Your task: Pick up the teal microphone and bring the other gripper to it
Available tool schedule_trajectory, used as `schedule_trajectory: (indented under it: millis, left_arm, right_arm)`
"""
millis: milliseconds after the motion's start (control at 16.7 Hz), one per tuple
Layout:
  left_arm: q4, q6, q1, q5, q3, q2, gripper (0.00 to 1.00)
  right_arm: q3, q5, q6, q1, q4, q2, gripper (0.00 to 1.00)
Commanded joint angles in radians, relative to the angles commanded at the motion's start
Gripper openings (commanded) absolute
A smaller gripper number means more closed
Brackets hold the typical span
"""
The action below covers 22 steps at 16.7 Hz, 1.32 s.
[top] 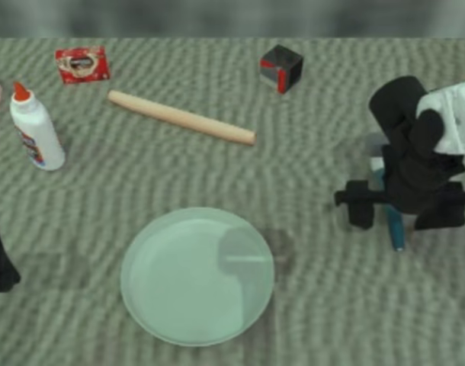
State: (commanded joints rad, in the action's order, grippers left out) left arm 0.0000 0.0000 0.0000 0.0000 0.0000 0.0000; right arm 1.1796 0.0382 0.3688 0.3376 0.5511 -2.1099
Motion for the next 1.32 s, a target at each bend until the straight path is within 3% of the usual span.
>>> schedule_trajectory:
  millis: [120,540,600,780,1020,1320]
  left_arm:
    - [0.000,0.000,0.000,0.000,0.000,0.000,1.00]
    - [0.000,0.000,0.000,0.000,0.000,0.000,1.00]
    - [0.000,0.000,0.000,0.000,0.000,0.000,1.00]
    - [0.000,0.000,0.000,0.000,0.000,0.000,1.00]
    - [0.000,0.000,0.000,0.000,0.000,0.000,1.00]
    - [0.000,0.000,0.000,0.000,0.000,0.000,1.00]
  right_arm:
    - [0.000,0.000,0.000,0.000,0.000,0.000,0.00]
    - [0.000,0.000,0.000,0.000,0.000,0.000,0.00]
    - [0.024,0.019,-0.011,0.002,0.029,0.062,0.00]
    - [0.019,0.006,-0.020,0.004,-0.003,0.065,0.00]
    - [-0.020,-0.060,-0.063,0.006,-0.183,0.096,0.00]
    - [-0.129,-0.195,-0.150,0.003,-0.592,0.174,0.00]
